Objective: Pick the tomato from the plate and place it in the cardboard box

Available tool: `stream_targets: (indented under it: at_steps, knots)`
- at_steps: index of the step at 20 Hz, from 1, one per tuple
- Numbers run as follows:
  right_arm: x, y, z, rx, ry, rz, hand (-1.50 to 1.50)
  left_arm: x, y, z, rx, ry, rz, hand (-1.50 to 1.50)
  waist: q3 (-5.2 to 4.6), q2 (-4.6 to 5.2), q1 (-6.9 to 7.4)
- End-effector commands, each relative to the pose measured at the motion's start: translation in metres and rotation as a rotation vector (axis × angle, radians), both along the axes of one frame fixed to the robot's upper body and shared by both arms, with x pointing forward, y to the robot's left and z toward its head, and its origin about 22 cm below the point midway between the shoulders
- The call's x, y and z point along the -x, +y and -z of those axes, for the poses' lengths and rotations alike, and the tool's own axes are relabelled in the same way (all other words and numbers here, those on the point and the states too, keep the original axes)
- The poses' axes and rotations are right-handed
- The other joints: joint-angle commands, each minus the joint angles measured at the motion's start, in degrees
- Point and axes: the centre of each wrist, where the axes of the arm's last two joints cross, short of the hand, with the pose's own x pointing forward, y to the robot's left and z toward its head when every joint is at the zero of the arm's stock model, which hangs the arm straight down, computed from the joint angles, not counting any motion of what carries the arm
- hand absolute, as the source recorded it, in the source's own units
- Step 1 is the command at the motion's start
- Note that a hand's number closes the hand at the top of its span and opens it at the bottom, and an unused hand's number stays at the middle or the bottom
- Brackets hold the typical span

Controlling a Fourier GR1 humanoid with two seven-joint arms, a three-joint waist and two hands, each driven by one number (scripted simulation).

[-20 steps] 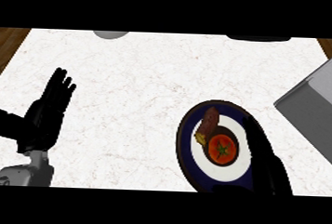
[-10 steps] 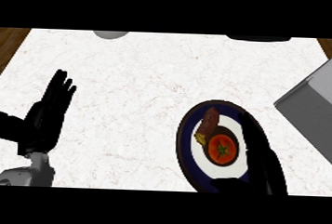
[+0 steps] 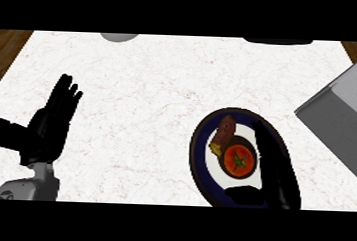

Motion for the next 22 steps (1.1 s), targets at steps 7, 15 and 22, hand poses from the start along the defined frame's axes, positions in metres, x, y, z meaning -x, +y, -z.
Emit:
stream_targets:
  at_steps: [7, 15, 22]
  knots:
    - [0.000, 0.009, 0.003, 0.008, 0.005, -0.007, -1.50, 0.004, 0.003, 0.003, -0.001, 0.010, -0.012, 0.00, 0.00, -0.01, 0.00]
    - [0.002, -0.008, 0.031, 0.036, -0.011, -0.023, 1.50, 0.000, -0.003, 0.015, -0.020, 0.004, 0.004, 0.00, 0.00, 0.01, -0.09]
    - [-0.004, 0.023, 0.029, 0.158, -0.098, -0.066, 1.50, 0.007, -0.010, 0.003, -0.007, -0.001, -0.006, 0.00, 0.00, -0.02, 0.02]
